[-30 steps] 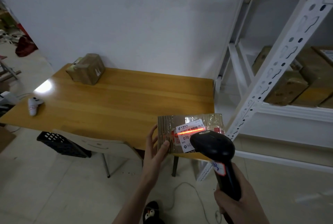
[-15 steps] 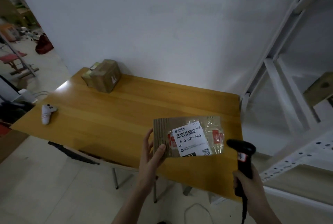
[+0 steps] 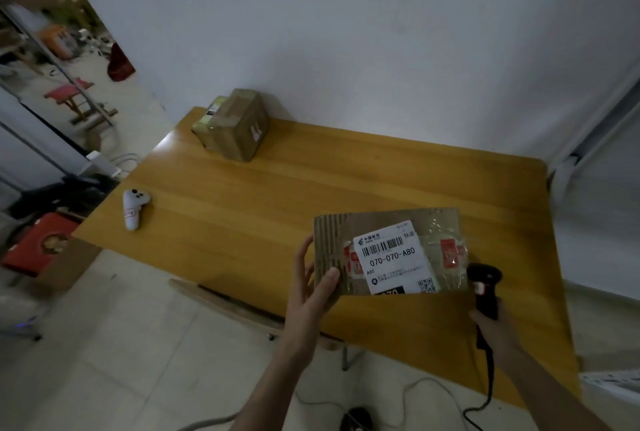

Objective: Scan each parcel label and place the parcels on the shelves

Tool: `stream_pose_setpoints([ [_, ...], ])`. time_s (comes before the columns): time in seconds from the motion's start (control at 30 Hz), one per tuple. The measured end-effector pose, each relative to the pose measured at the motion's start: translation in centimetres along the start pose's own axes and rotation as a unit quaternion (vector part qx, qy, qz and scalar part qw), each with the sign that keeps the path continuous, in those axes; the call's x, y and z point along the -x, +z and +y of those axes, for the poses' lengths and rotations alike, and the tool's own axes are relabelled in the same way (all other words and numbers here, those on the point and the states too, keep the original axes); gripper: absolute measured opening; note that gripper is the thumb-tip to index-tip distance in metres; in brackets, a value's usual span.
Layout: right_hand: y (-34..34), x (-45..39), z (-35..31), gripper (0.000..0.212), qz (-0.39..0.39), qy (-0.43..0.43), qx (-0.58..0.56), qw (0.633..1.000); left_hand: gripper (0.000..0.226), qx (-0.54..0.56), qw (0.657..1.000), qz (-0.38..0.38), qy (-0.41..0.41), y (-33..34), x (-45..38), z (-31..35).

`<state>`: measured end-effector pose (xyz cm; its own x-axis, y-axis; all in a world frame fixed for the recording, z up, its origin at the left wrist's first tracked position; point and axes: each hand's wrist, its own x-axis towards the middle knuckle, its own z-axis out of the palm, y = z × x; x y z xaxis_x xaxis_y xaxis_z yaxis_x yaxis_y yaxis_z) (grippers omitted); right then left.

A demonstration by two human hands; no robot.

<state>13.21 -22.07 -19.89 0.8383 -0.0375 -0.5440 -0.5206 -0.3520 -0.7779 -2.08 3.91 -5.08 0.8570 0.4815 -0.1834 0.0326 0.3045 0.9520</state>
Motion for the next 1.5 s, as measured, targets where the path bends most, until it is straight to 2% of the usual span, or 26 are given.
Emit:
stream_pose_setpoints([
  [0.37, 0.7, -1.3, 1.3, 0.059, 0.027, 0.01, 0.026, 0.999, 0.066, -0.015, 0.999, -0.038, -0.009, -0.3, -1.7, -0.5],
  [0.47, 0.0, -0.2, 0.9, 0.05, 0.014, 0.004, 0.029, 0.999, 0.068, -0.019, 0.998, -0.06, -0.007, 0.3, -1.4, -0.6],
  [0.57, -1.1, 1.3, 0.3, 0.045, 0.041, -0.025, 0.016, 0.999, 0.069, -0.018, 0.997, -0.079, -0.004, 0.9, -0.9, -0.4],
  [0.67, -3.0, 4.5, -1.6, 0.036, 0.1, -0.103, -0.054, 0.988, 0.068, -0.013, 0.995, -0.101, -0.001, 1.8, 0.0, -0.2],
  [0.73, -4.6, 7.5, -3.1, 0.039, 0.059, -0.153, -0.156, 0.974, 0.067, -0.007, 0.993, -0.118, 0.001, 2.7, 1.0, -0.1],
  [0.83, -7.0, 12.3, -4.9, 0.057, -0.037, -0.19, -0.264, 0.945, 0.067, -0.008, 0.99, -0.138, 0.001, 4.5, 2.8, -0.2],
  [0.93, -9.5, 16.6, -4.5, 0.041, -0.055, -0.222, -0.285, 0.931, 0.063, -0.018, 0.985, -0.172, -0.002, 6.9, 5.3, -0.4],
  [0.97, -10.5, 18.0, -3.9, 0.044, -0.048, -0.229, -0.286, 0.929, 0.061, -0.019, 0.983, -0.183, -0.005, 7.8, 6.3, -0.5],
  [1.07, -14.5, 22.7, -1.9, 0.073, -0.01, -0.24, -0.302, 0.922, 0.06, -0.018, 0.975, -0.223, -0.012, 10.9, 9.7, -0.8],
  [1.17, -19.3, 28.0, 1.1, 0.07, 0.034, -0.25, -0.303, 0.919, 0.067, -0.02, 0.962, -0.272, -0.012, 14.6, 14.1, -1.5],
  [1.27, -24.5, 33.3, 5.1, 0.073, 0.093, -0.252, -0.295, 0.917, 0.062, 0.004, 0.946, -0.319, -0.052, 18.8, 19.2, -2.7],
  [1.37, -29.5, 38.7, 9.3, 0.08, 0.145, -0.246, -0.298, 0.911, 0.053, 0.025, 0.918, -0.381, -0.104, 23.2, 24.6, -4.1],
  [1.5, -35.6, 45.7, 14.9, 0.071, 0.235, -0.236, -0.308, 0.891, 0.052, 0.014, 0.87, -0.479, -0.116, 29.2, 31.9, -5.9],
])
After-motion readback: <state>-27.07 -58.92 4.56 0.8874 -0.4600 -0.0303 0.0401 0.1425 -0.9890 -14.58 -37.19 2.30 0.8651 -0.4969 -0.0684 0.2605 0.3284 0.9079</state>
